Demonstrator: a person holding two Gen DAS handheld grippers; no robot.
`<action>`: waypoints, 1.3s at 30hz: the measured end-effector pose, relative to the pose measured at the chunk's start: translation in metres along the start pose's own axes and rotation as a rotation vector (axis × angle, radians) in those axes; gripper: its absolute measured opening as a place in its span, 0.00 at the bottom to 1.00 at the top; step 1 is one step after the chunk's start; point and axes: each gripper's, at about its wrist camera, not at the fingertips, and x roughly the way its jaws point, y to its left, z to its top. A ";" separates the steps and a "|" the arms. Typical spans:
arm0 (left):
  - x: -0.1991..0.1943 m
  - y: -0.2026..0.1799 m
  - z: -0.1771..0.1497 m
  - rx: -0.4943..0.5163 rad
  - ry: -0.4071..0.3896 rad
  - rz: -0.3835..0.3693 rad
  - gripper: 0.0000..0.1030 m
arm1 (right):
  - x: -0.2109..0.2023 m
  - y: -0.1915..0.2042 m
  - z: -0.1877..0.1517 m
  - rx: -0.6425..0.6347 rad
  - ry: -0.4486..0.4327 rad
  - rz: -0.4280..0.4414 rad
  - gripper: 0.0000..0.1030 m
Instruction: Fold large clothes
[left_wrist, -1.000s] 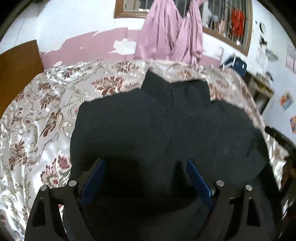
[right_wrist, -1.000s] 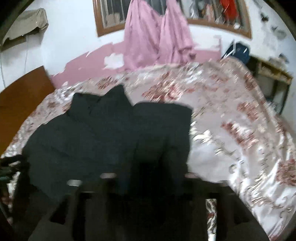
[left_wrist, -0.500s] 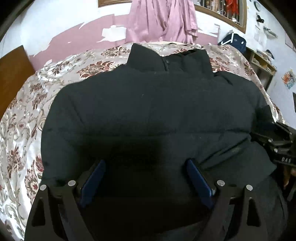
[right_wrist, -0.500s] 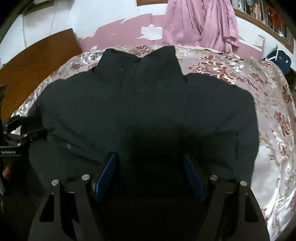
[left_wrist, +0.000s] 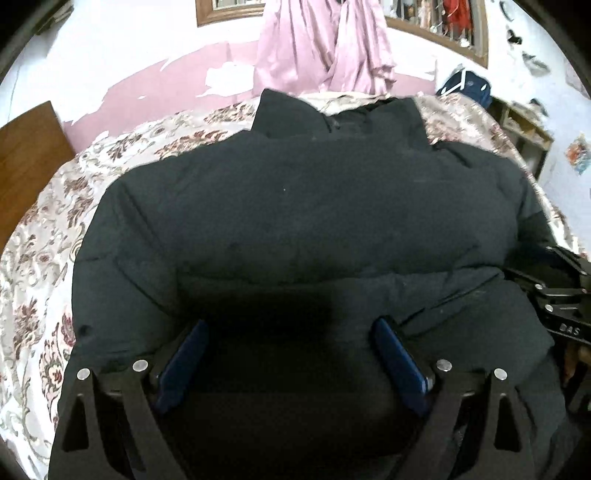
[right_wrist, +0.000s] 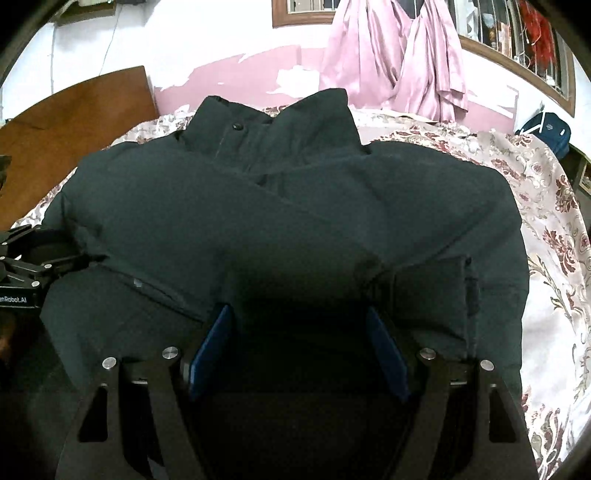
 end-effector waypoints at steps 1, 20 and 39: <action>-0.003 0.003 0.001 0.007 -0.002 -0.025 0.90 | -0.001 -0.001 0.000 0.004 -0.001 0.007 0.69; 0.074 0.059 0.214 -0.254 0.013 -0.157 0.91 | 0.067 -0.062 0.195 0.204 0.123 0.105 0.80; 0.090 0.065 0.221 -0.250 -0.018 -0.195 0.07 | 0.115 -0.052 0.219 0.217 0.094 0.079 0.09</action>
